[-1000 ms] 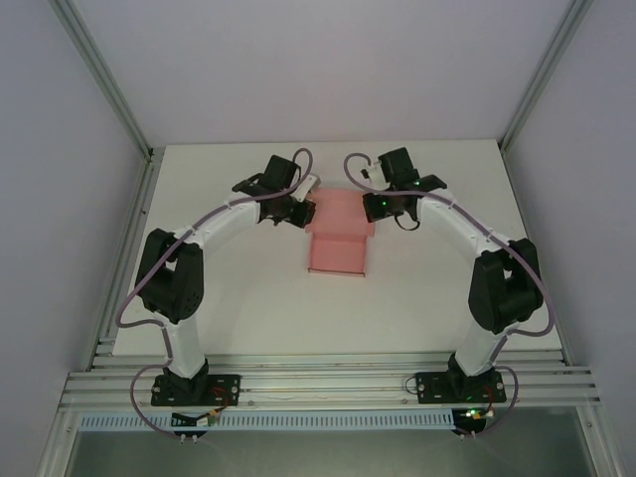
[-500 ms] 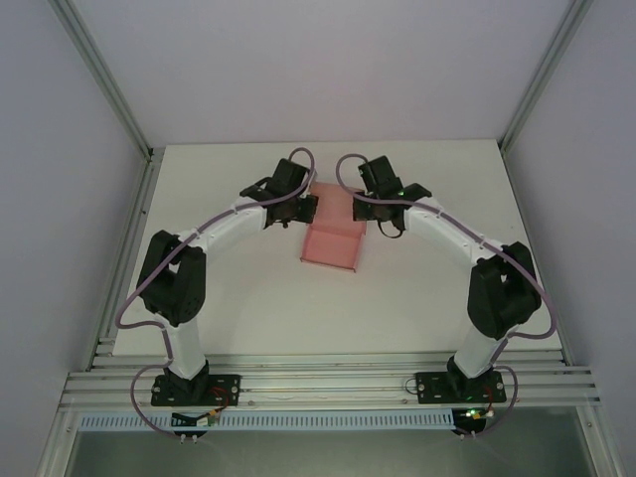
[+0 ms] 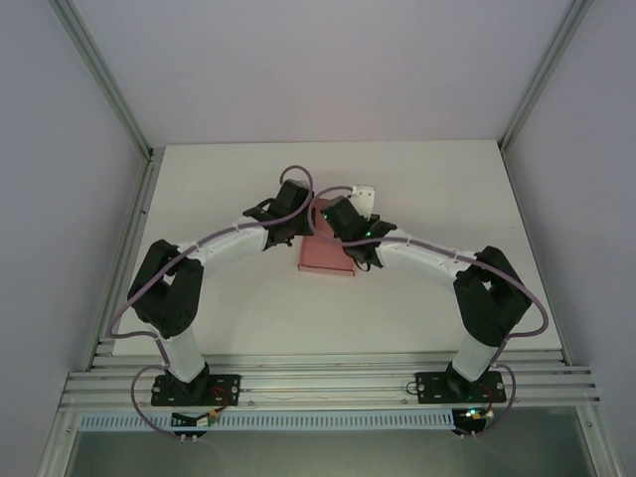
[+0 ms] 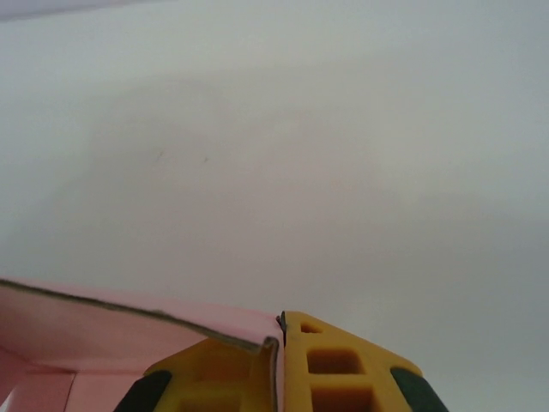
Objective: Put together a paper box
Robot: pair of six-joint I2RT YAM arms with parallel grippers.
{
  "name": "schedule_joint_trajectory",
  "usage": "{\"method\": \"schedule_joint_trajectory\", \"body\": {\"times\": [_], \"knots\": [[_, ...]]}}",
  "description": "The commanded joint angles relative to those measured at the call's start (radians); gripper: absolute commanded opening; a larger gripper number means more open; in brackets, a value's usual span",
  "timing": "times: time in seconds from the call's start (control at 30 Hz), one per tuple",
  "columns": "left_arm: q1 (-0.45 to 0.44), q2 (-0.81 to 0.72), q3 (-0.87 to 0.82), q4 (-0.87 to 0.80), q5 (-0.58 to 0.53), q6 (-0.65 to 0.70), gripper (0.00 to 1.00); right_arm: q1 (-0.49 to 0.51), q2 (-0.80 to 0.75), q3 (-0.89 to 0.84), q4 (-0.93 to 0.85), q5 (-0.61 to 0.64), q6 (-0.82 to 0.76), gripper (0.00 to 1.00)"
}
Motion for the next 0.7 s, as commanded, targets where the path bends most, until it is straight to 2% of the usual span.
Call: {"method": "schedule_joint_trajectory", "body": {"times": [0.0, 0.13, 0.3, 0.4, 0.47, 0.53, 0.67], "knots": [[-0.045, -0.073, -0.075, 0.163, 0.084, -0.100, 0.00, 0.059, 0.009, -0.062, 0.213, 0.103, 0.082, 0.00], [-0.061, -0.138, -0.191, 0.255, 0.101, -0.107, 0.00, 0.119, -0.004, -0.182, 0.433, 0.182, -0.009, 0.00], [-0.092, -0.206, -0.395, 0.470, 0.103, -0.065, 0.00, 0.200, 0.017, -0.383, 0.926, 0.241, -0.228, 0.00], [-0.102, -0.198, -0.514, 0.613, 0.103, -0.073, 0.00, 0.242, 0.047, -0.441, 1.086, 0.279, -0.319, 0.00], [-0.112, -0.186, -0.565, 0.673, 0.095, -0.080, 0.00, 0.262, 0.063, -0.443, 1.095, 0.292, -0.346, 0.00], [-0.130, -0.182, -0.598, 0.710, 0.095, -0.061, 0.00, 0.276, 0.061, -0.437, 1.023, 0.291, -0.306, 0.00], [-0.181, -0.202, -0.642, 0.695, 0.020, 0.010, 0.01, 0.280, 0.005, -0.463, 0.777, 0.256, -0.066, 0.01]]}}
